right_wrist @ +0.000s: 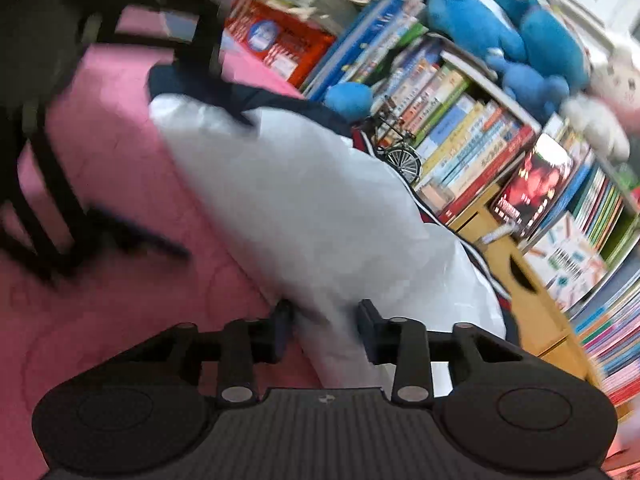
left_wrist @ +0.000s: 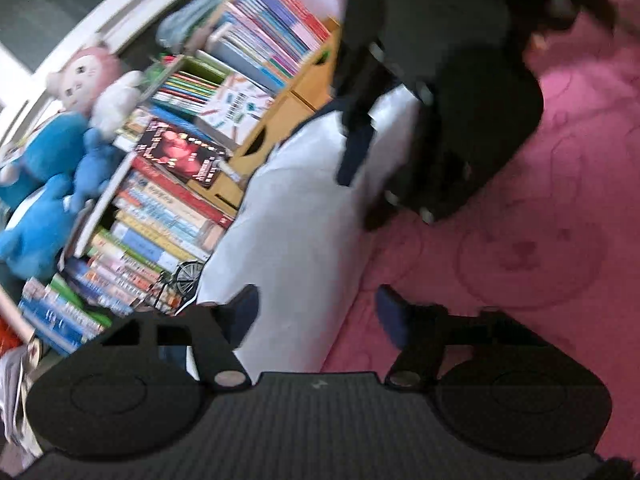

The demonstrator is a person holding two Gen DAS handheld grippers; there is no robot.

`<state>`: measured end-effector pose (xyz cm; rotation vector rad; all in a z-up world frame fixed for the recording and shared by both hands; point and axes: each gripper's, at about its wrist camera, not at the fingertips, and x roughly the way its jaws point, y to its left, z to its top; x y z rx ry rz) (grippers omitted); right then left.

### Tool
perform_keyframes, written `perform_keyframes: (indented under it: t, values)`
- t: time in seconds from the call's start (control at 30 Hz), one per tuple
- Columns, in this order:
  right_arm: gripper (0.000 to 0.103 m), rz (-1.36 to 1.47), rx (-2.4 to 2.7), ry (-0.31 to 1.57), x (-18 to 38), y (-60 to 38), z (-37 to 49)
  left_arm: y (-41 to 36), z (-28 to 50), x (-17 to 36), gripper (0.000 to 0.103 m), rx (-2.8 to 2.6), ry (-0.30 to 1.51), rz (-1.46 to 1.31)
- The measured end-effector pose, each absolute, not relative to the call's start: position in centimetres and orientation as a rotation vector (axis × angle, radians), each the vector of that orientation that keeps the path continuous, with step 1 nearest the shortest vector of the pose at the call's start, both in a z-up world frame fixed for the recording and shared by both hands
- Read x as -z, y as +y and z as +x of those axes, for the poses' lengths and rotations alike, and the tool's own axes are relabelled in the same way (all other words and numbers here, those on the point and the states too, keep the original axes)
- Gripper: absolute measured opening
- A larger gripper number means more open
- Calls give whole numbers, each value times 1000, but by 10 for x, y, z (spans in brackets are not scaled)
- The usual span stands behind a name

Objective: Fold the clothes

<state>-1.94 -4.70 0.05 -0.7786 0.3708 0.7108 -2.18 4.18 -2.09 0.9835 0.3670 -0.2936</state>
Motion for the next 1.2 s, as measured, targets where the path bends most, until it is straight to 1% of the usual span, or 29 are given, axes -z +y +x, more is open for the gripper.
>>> perform_keyframes:
  t: [0.03,0.1,0.13,0.2,0.23,0.27,0.3,0.4,0.43,0.47,0.5,0.53,0.57,0.6,0.63,0.73,0.83,0.87,0.9,0.93,0.97,1.03,1.1,1.17,1.2]
  values:
    - [32,-762,-721,364,-5,-51,-17,41,-13,23,46,296,370,999]
    - [32,-744,-738,349,-12,-58,-16,40,-1,23,44,297,368,1013]
    - [32,-750,-745,338,-15,-61,-18,39,3,23,38,288,369,1017]
    - [34,-823,-747,293,-14,-63,-26,39,9,23,28,279,384,1013]
    - [34,-900,-743,247,-11,-63,-34,41,10,20,25,292,397,991]
    - [40,-974,-741,196,-6,-63,-43,44,11,15,24,299,401,965]
    - [51,-1043,-742,145,0,-62,-50,48,11,9,23,306,405,939]
    - [60,-1195,-736,27,18,-53,-62,57,11,-6,22,319,413,867]
    - [60,-1225,-727,3,24,-48,-61,59,11,-11,21,320,415,846]
    - [59,-1242,-714,-11,28,-43,-58,61,11,-16,21,320,417,826]
    - [53,-1254,-699,-20,32,-38,-54,63,11,-20,21,320,416,819]
    - [44,-1255,-689,-17,33,-33,-48,63,9,-19,24,322,413,836]
    - [16,-1244,-684,0,31,-31,-41,62,7,-18,24,323,409,856]
    - [15,-1233,-680,18,29,-28,-35,60,2,-13,27,322,382,904]
    - [14,-1216,-683,34,26,-27,-29,57,-3,-8,35,321,354,951]
    - [13,-1202,-693,36,17,-30,-23,47,-11,4,49,353,303,1043]
    - [13,-1219,-707,33,16,-30,-23,32,-5,15,49,343,264,1111]
    - [13,-1226,-710,31,17,-31,-23,27,1,19,44,318,257,1139]
    - [13,-1232,-712,28,18,-31,-24,23,8,23,30,291,263,1162]
    - [13,-1239,-714,25,20,-31,-24,19,16,26,21,264,270,1184]
    - [13,-1246,-714,21,22,-31,-24,17,21,29,20,250,278,1199]
    - [13,-1264,-712,14,26,-31,-22,17,25,33,13,249,306,1225]
    - [13,-1285,-707,16,32,-34,-20,22,24,41,11,233,340,1268]
    - [13,-1303,-705,27,36,-41,-15,34,20,49,11,225,375,1311]
    - [13,-1314,-701,37,38,-45,-13,43,19,49,9,215,400,1310]
